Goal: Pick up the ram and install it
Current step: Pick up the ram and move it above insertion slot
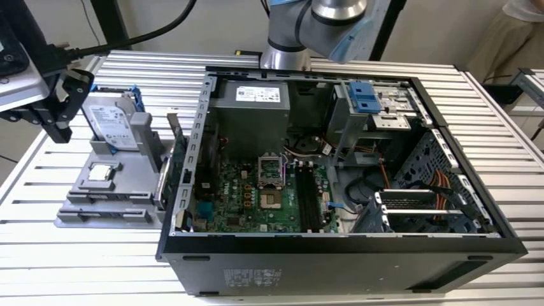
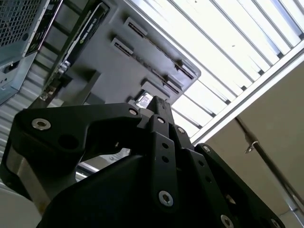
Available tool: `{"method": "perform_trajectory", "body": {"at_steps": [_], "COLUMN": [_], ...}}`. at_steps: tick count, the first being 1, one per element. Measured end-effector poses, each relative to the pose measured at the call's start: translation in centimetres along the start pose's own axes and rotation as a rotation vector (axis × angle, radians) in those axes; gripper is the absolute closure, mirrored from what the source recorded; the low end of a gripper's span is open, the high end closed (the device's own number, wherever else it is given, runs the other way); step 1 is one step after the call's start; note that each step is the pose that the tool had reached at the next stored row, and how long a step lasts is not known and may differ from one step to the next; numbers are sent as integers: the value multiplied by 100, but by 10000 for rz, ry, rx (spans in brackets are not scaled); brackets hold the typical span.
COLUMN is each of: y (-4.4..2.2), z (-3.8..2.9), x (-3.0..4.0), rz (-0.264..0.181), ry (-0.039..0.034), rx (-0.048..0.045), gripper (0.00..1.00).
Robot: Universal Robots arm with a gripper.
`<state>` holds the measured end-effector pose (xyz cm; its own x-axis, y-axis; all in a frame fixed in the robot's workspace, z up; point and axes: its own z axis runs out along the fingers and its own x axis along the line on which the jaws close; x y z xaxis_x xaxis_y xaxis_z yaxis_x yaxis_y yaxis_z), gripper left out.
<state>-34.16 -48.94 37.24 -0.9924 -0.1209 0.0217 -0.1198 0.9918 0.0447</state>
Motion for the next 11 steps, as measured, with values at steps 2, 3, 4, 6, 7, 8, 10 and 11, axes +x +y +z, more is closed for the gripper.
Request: {"method": "perform_trajectory", "body": {"at_steps": [2, 3, 4, 6, 7, 8, 10, 11], "y": [0, 0, 0, 0, 0, 0, 0, 0], "z": [0, 0, 1, 1, 0, 0, 0, 1], "x": [0, 0, 0, 0, 0, 0, 0, 0], "rz": [-41, -67, -102, -179, -219, -254, -327, -369], "ry": [1, 3, 4, 8, 9, 11, 14, 16], "rx": [0, 1, 1, 3, 4, 5, 7, 7], "gripper": [100, 100, 100, 100, 100, 100, 100, 100]}}
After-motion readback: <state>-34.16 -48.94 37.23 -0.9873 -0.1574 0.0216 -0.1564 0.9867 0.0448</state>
